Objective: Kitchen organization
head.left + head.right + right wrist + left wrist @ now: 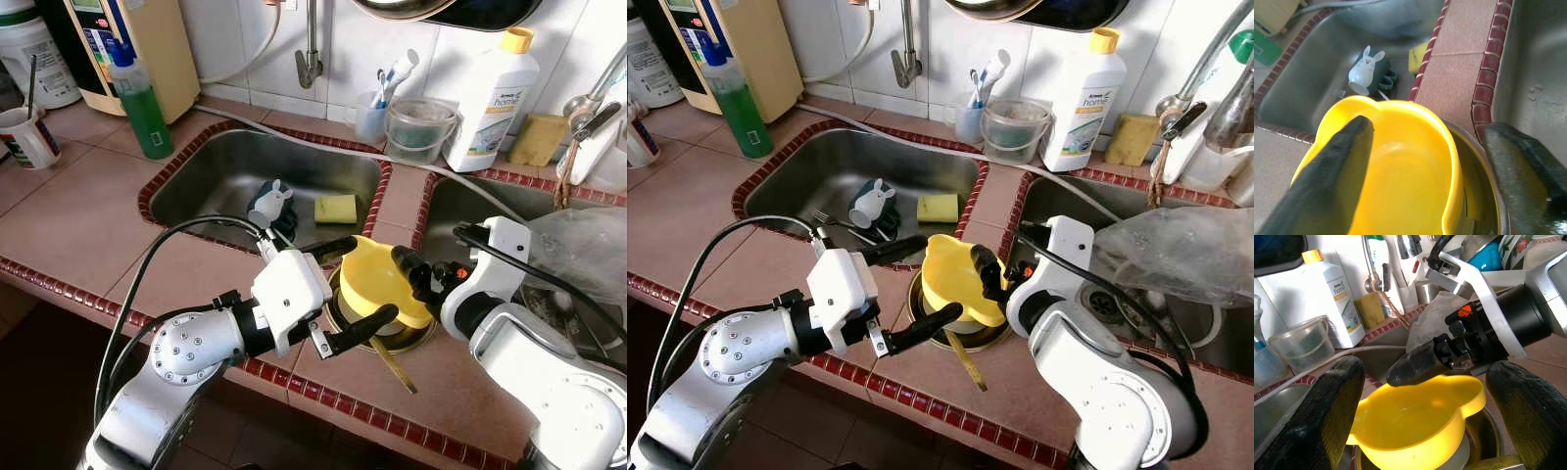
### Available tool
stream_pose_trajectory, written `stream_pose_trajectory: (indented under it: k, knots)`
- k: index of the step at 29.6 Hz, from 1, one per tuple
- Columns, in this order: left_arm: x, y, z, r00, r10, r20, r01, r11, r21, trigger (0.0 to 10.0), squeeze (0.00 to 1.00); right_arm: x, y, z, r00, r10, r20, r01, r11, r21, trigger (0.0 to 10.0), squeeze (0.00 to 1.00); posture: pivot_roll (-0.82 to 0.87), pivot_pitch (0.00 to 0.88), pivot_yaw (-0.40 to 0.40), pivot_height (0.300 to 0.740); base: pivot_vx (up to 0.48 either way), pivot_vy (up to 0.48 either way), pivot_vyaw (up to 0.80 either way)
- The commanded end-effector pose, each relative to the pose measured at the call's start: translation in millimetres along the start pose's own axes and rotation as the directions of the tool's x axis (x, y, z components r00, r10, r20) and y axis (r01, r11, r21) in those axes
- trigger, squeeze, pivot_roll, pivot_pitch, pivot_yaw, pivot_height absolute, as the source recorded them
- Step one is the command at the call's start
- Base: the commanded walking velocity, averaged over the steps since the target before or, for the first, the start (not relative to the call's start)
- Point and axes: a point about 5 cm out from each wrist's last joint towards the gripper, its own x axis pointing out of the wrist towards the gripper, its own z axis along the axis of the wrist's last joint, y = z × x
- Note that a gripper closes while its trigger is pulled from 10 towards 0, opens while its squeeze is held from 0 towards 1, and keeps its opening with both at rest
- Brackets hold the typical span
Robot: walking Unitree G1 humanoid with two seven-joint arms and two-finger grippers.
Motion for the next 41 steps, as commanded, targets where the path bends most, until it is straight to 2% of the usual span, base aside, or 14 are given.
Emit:
stream_pose_trajectory:
  k: [1,3,4,5,6,11,12,13,14,15,41]
  knots:
    - [1.7,-2.0,0,1.000,-0.009,0.001,0.009,1.000,0.008,10.0,0.00,-1.0,-2.5,-6,0.999,-0.015,-0.038,0.015,1.000,0.004,10.0,1.00,-0.21,0.098,0.003,0.711,0.000,0.000,0.00]
    - [2.2,-3.0,0,1.000,-0.008,0.002,0.008,1.000,0.007,10.0,0.00,-0.2,-3.3,-7,0.998,-0.009,-0.057,0.010,1.000,0.007,10.0,1.00,-0.20,0.095,-0.002,0.711,0.000,0.000,0.00]
    - [2.4,-3.5,0,1.000,-0.008,0.003,0.008,1.000,0.007,10.0,0.00,0.2,-3.7,-7,0.998,-0.009,-0.065,0.010,1.000,0.011,10.0,0.09,-0.20,0.095,-0.004,0.711,0.000,0.000,0.00]
    - [2.4,-3.8,0,1.000,-0.008,0.004,0.008,1.000,0.007,10.0,0.00,0.4,-3.9,-8,0.998,-0.009,-0.069,0.010,1.000,0.013,10.0,0.09,-0.20,0.095,-0.004,0.711,0.000,0.000,0.00]
    - [2.6,-4.0,0,1.000,-0.008,0.004,0.008,1.000,0.007,10.0,0.00,0.8,-4.3,-8,0.997,-0.011,-0.074,0.012,1.000,0.015,10.0,0.00,-0.20,0.093,-0.007,0.711,0.000,0.000,0.00]
    - [3.2,-5.2,1,1.000,-0.003,0.008,0.003,1.000,0.007,10.0,0.00,3.0,-6.0,-13,0.992,-0.011,-0.128,0.013,1.000,0.014,10.0,0.00,-0.20,0.090,-0.019,0.711,0.000,0.000,0.00]
    - [3.3,-5.4,1,1.000,-0.002,0.009,0.002,1.000,0.007,10.0,0.00,3.2,-6.6,-13,0.991,-0.016,-0.135,0.017,1.000,0.007,8.4,0.00,-0.20,0.090,-0.019,0.711,0.000,0.000,0.00]
    - [3.4,-6.0,1,1.000,0.000,0.010,0.000,1.000,0.006,10.0,0.00,3.9,-9.1,-16,0.988,-0.029,-0.154,0.028,1.000,-0.003,5.6,0.00,-0.20,0.089,-0.024,0.711,0.000,0.000,0.00]
    - [3.4,-6.0,1,1.000,0.000,0.010,0.000,1.000,0.006,10.0,0.00,3.9,-9.1,-16,0.988,-0.029,-0.154,0.028,1.000,-0.003,5.6,0.00,-0.20,0.089,-0.024,0.711,0.000,0.000,0.00]
    - [3.6,-6.5,1,1.000,0.001,0.011,-0.001,1.000,0.005,10.0,0.00,4.1,-10.5,-16,0.987,-0.034,-0.155,0.034,0.999,-0.003,0.0,0.00,-0.20,0.090,-0.025,0.711,0.000,0.000,0.00]
    - [4.5,-6.6,1,1.000,0.000,0.011,0.000,1.000,0.014,10.0,0.00,3.2,-13.3,-7,0.992,-0.042,-0.122,0.044,0.999,0.012,0.0,0.00,-0.20,0.102,-0.021,0.711,0.000,0.000,0.00]
